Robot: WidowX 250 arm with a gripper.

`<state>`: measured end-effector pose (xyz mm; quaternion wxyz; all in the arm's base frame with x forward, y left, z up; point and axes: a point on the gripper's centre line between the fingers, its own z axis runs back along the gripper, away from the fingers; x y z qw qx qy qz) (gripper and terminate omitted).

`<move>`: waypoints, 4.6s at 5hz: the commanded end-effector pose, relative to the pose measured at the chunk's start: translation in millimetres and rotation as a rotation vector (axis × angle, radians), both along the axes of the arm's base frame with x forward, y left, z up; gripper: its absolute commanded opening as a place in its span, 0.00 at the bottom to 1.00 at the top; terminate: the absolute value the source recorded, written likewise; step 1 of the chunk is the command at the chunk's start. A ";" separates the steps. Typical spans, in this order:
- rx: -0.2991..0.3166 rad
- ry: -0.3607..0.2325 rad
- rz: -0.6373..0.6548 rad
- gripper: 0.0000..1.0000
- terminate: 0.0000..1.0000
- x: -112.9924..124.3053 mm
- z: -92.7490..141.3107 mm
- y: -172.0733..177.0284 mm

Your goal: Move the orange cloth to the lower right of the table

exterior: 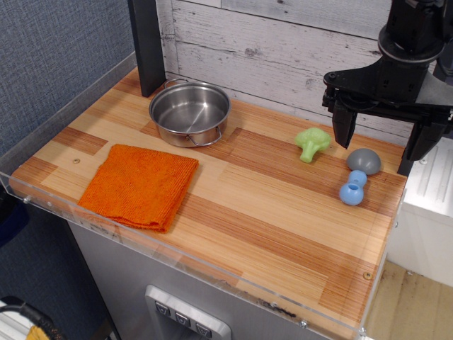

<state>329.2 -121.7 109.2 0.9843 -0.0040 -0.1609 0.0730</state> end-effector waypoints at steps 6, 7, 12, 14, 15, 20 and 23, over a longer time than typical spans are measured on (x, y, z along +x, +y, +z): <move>-0.023 -0.009 0.246 1.00 0.00 -48.6 -25.6 156.7; -0.009 -0.010 0.277 1.00 0.00 -51.3 -24.7 176.4; -0.010 0.036 0.399 1.00 0.00 -76.7 -70.2 231.2; -0.020 0.078 0.419 1.00 0.00 -72.4 -91.6 233.2; -0.037 0.113 0.423 1.00 0.00 -75.3 -106.2 230.0; -0.074 0.115 0.203 1.00 0.00 -35.4 -99.0 105.1; -0.102 0.118 0.028 1.00 0.00 -61.9 -100.8 66.0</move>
